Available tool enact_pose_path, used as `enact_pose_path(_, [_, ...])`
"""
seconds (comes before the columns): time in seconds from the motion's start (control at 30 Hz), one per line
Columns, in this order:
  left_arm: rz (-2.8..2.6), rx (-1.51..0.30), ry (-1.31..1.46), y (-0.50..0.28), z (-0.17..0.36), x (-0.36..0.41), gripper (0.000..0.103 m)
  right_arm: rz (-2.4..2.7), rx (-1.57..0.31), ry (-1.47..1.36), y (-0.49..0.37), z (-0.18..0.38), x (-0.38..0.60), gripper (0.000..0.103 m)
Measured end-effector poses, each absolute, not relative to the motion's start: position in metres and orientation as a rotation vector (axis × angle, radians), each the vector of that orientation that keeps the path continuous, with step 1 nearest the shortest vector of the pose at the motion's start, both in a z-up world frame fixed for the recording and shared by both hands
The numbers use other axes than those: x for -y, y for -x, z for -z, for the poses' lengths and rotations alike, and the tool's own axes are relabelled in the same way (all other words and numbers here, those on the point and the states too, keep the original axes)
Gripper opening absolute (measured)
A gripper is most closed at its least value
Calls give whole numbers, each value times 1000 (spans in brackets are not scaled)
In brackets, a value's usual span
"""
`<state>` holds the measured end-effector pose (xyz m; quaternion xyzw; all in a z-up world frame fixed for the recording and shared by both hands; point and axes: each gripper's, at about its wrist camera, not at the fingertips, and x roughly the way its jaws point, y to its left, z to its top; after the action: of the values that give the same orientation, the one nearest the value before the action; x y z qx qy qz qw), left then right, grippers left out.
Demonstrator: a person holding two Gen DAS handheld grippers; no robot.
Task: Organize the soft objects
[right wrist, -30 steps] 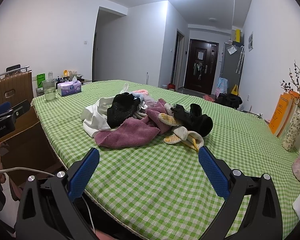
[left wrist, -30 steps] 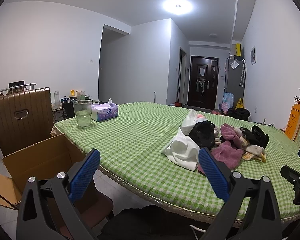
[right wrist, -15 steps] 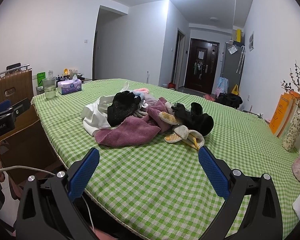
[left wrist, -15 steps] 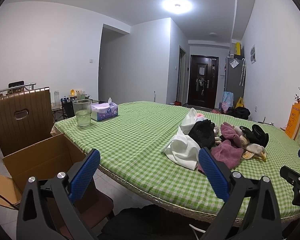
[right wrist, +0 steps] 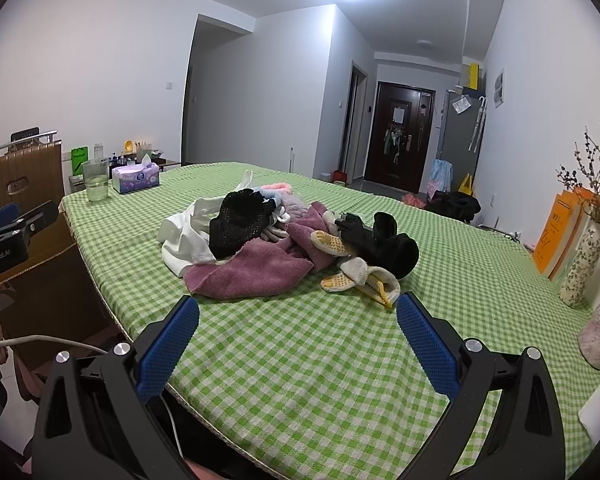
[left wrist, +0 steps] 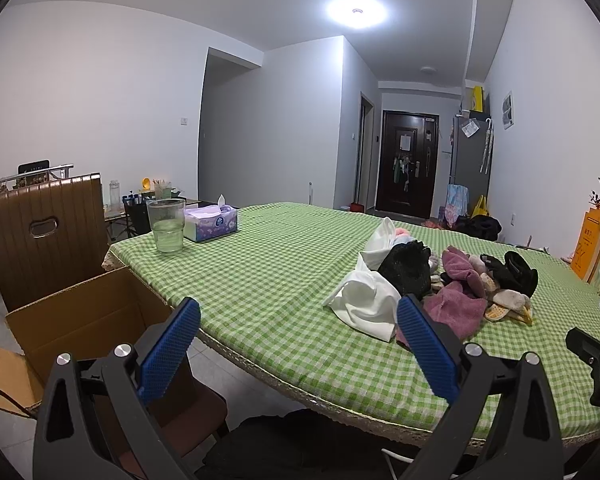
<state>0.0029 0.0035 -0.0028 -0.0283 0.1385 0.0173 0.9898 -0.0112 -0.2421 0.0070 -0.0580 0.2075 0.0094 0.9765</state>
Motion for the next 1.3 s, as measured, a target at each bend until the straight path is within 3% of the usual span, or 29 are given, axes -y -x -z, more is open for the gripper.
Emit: enact_pose_path(1.3, [-48, -341, 56, -17, 16, 0, 96, -2, -468, 45, 1, 12, 257, 95])
